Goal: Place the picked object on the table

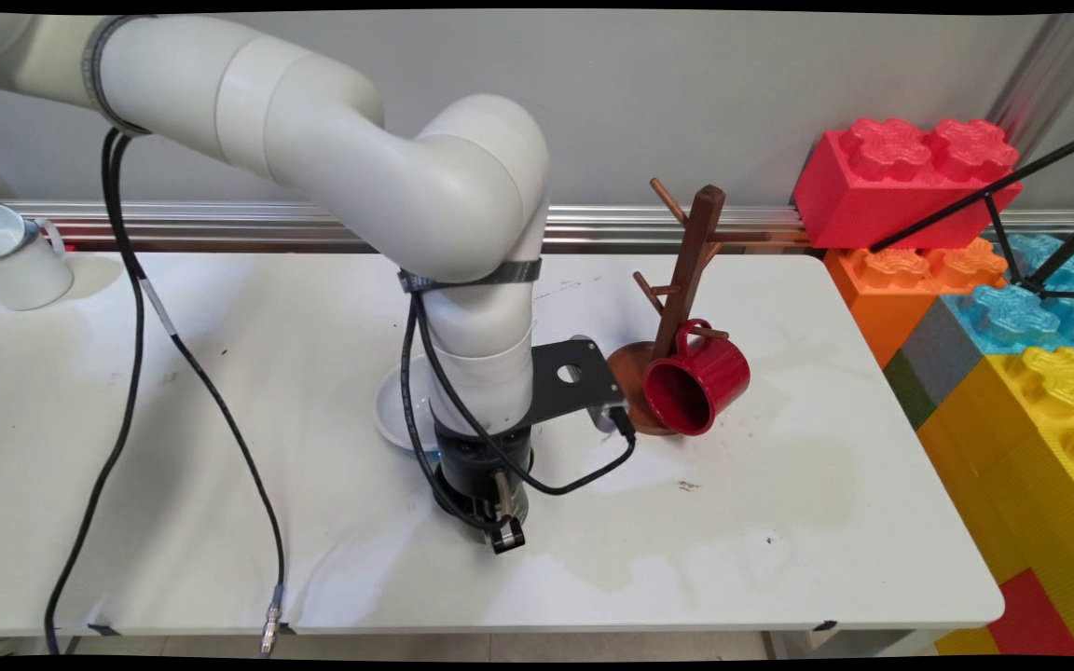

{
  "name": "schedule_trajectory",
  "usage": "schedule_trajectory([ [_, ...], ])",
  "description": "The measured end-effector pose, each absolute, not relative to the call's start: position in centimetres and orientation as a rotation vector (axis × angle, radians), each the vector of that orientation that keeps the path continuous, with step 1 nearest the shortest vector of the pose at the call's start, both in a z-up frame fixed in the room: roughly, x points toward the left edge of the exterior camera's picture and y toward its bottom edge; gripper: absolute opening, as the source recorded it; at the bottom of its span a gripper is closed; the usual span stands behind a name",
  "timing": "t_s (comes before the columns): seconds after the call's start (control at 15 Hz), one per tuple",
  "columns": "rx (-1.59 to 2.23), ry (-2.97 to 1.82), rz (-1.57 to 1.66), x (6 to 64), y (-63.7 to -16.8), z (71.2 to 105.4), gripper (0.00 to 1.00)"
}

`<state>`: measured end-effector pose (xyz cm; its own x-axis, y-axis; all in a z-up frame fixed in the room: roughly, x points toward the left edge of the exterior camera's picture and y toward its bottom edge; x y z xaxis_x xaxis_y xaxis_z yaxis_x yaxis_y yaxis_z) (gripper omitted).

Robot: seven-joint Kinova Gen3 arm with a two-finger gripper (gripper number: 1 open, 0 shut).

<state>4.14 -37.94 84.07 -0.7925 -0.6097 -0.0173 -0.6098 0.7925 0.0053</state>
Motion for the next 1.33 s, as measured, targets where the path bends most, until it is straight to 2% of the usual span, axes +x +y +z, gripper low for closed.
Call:
schedule_trajectory([
  [0.6, -1.019, 2.947, 0.003, 4.1, -38.7, 82.1, 0.00],
  [0.67, -1.019, 2.947, 0.003, 4.1, -38.7, 82.0, 1.00],
  [1.33, -1.044, 2.969, -0.024, 4.0, -39.5, 81.6, 1.00],
])
